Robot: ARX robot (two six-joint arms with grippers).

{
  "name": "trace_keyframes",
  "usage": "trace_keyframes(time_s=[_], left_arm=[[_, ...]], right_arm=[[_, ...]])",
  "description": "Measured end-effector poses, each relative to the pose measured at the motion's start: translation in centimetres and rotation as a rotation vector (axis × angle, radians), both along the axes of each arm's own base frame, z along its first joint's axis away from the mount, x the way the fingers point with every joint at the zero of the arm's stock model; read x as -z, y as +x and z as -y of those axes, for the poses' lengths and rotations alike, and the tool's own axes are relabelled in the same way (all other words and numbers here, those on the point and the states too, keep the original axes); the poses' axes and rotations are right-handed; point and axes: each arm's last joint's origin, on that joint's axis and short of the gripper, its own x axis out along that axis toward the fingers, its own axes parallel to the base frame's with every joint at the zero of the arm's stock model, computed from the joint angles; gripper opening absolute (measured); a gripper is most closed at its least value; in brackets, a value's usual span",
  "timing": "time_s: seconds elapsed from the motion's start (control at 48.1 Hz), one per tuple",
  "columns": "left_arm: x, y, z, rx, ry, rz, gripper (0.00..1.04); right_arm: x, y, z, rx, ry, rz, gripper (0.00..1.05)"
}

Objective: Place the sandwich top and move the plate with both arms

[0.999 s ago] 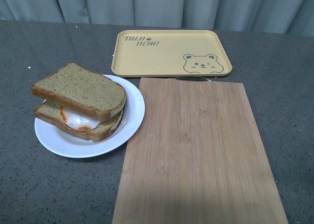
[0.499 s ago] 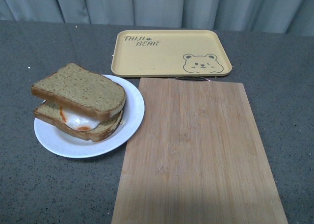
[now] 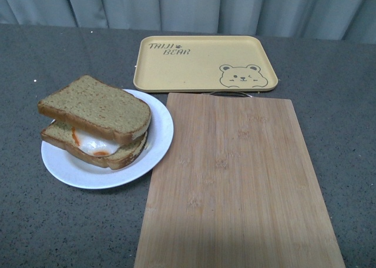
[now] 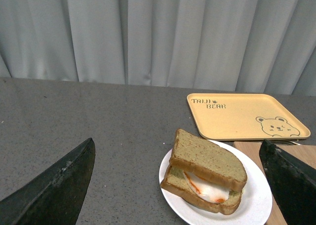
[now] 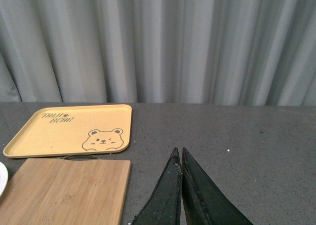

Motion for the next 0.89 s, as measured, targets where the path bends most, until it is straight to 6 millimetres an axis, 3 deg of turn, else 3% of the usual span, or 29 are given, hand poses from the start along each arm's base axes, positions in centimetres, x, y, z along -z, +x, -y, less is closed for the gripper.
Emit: trace_keyframes(time_s=[0.749, 0.895], left_arm=[[0.0, 0.0, 0.0, 0.0, 0.0, 0.0, 0.98], [0.0, 0.0, 0.0, 0.0, 0.0, 0.0, 0.98]], right_arm=[[0.3, -1.9, 0.0, -0.003, -0.001, -0.005, 0.01], [0.3, -1.9, 0.0, -0.003, -0.002, -0.005, 0.24]])
